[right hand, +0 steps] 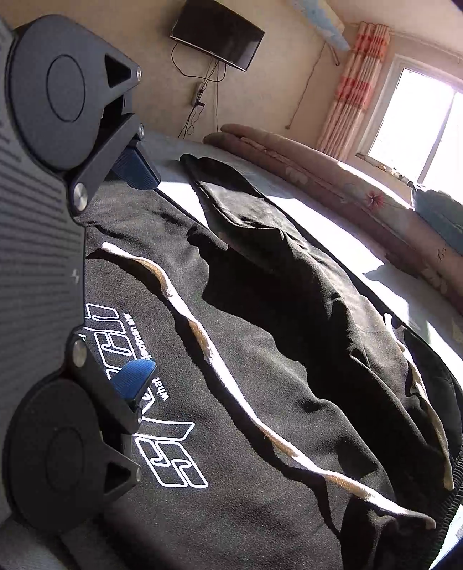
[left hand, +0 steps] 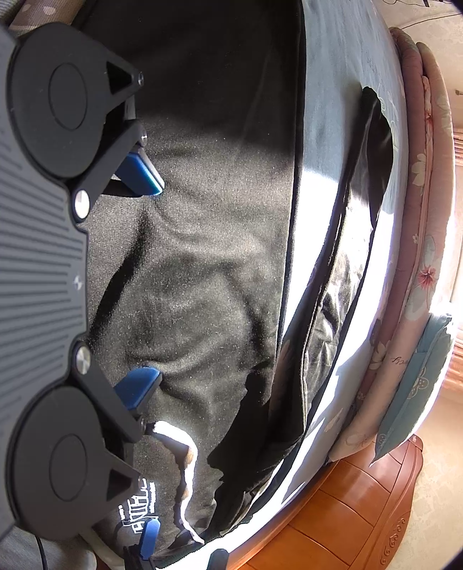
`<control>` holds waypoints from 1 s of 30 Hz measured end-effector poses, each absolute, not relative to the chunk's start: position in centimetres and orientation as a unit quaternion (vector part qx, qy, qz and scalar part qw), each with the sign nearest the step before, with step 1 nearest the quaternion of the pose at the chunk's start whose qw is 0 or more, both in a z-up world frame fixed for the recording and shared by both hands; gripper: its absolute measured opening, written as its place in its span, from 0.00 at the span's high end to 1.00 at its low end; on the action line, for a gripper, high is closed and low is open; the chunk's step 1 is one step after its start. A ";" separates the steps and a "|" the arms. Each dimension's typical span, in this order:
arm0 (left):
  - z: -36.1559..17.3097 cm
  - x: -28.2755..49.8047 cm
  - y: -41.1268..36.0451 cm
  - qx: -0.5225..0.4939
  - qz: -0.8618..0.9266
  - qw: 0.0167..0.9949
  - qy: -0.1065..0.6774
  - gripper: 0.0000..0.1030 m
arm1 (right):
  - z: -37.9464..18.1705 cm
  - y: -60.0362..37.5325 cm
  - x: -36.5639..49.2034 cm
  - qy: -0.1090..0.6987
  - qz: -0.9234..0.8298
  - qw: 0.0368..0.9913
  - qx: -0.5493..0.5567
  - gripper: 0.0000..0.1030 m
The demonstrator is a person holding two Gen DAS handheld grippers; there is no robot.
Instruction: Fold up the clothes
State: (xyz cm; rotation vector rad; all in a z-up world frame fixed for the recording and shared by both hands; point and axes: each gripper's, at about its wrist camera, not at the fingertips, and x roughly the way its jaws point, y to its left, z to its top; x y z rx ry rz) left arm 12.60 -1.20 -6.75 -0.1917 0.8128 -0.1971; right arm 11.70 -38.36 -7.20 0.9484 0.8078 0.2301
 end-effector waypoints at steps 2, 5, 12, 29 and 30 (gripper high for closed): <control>-6.4 12.4 -0.8 -0.112 -0.091 0.905 0.399 0.01 | -7.5 -36.6 11.8 0.391 0.119 0.803 0.434 0.00; -5.7 11.7 0.1 -0.137 -0.084 0.902 0.400 0.01 | -8.5 -35.2 11.3 0.406 0.127 0.798 0.426 0.00; -3.8 9.7 0.3 -0.141 -0.066 0.914 0.376 0.01 | -7.3 -34.3 9.0 0.386 0.156 0.797 0.438 0.00; -3.4 11.5 -0.7 -0.171 -0.098 0.926 0.322 0.01 | -5.3 -32.9 10.3 0.301 0.184 0.860 0.370 0.00; -3.4 12.4 -0.4 -0.183 -0.093 0.927 0.313 0.01 | -5.3 -32.9 11.1 0.299 0.188 0.862 0.365 0.00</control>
